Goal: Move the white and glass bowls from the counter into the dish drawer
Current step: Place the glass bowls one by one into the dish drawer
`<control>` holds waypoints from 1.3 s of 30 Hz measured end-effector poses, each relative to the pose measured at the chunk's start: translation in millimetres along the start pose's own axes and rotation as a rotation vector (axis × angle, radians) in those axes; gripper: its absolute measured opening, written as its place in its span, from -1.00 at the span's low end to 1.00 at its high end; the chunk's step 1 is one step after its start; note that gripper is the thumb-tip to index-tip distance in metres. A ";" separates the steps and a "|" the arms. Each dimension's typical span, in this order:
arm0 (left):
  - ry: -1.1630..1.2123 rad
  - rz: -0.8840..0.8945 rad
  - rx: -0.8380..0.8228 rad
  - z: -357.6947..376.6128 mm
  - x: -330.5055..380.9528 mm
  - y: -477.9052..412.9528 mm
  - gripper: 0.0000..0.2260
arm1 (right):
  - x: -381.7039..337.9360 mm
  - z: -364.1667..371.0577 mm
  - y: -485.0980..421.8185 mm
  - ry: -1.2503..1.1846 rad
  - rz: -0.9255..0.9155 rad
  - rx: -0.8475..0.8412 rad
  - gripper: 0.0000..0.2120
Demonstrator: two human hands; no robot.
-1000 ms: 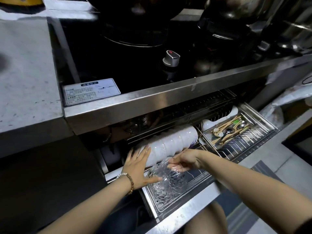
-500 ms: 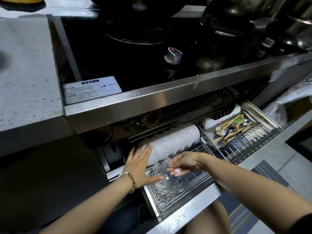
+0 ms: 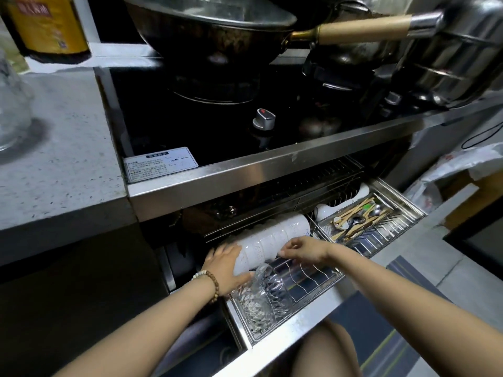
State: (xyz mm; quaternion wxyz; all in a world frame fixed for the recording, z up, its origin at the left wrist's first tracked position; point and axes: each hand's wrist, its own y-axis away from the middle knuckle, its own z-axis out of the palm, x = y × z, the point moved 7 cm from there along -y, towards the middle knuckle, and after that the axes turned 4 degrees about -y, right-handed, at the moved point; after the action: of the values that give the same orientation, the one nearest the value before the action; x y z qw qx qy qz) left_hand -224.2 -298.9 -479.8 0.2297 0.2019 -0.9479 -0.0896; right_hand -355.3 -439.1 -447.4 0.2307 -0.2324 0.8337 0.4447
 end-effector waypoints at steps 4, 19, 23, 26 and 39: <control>0.208 0.010 0.006 -31.3 19.5 12.7 -0.37 | -10.9 -25.2 36.8 -0.086 -0.107 0.136 -0.59; 0.437 0.332 0.488 -257.2 69.7 134.8 -0.64 | -176.0 -66.4 195.3 -0.284 -0.713 0.387 -0.60; 0.341 0.347 0.643 -320.0 51.3 181.4 -0.59 | -239.3 -47.9 211.6 -0.216 -0.831 0.336 -0.56; 0.303 0.308 0.728 -353.5 25.2 210.8 -0.58 | -284.0 -29.4 219.7 -0.123 -0.884 0.329 -0.49; 0.198 -0.007 0.909 -403.3 -126.6 280.7 -0.45 | -415.2 66.8 204.5 -0.021 -1.058 0.191 -0.39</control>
State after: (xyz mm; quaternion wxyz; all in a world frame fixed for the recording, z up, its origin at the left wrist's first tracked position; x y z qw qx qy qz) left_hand -27.0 -23.0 -102.4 0.2071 0.2928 -0.8638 0.3538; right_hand -138.5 -205.2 -105.4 0.4517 -0.5944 0.6370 0.1921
